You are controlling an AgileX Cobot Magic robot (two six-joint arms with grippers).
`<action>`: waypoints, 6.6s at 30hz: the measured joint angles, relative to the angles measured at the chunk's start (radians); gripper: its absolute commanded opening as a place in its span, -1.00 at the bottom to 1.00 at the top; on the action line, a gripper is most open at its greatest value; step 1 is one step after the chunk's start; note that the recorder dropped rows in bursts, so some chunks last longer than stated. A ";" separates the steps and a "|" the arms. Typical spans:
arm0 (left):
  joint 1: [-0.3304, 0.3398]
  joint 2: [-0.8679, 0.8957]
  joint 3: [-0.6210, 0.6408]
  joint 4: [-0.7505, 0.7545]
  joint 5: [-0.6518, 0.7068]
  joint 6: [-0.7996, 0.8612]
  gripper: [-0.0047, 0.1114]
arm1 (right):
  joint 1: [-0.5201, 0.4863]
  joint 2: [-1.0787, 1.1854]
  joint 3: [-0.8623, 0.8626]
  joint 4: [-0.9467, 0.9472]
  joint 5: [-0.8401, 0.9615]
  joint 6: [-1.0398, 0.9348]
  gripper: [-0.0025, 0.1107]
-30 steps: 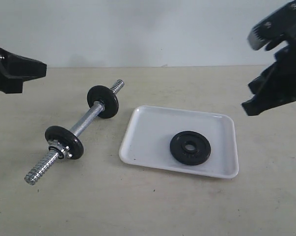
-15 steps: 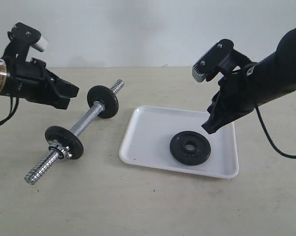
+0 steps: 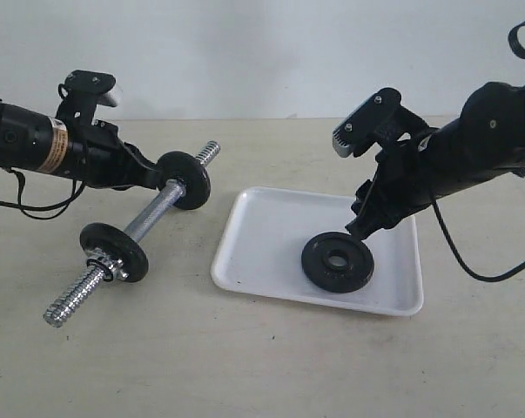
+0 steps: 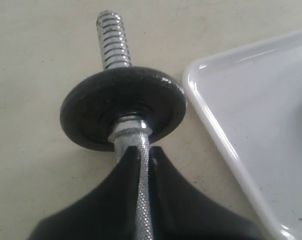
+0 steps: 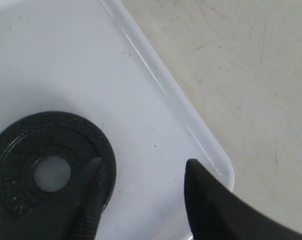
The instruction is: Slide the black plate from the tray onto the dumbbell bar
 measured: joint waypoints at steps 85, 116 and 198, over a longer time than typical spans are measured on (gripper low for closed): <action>-0.085 0.182 -0.061 -0.006 0.145 -0.089 -0.35 | 0.000 0.033 -0.001 0.036 -0.050 0.060 -0.16; -0.085 0.104 0.037 0.011 0.228 -0.041 -0.84 | 0.000 0.033 -0.001 0.036 -0.050 0.060 -0.18; -0.082 -0.192 0.200 0.034 0.106 0.280 -0.84 | 0.000 0.219 -0.251 0.112 0.594 0.370 0.62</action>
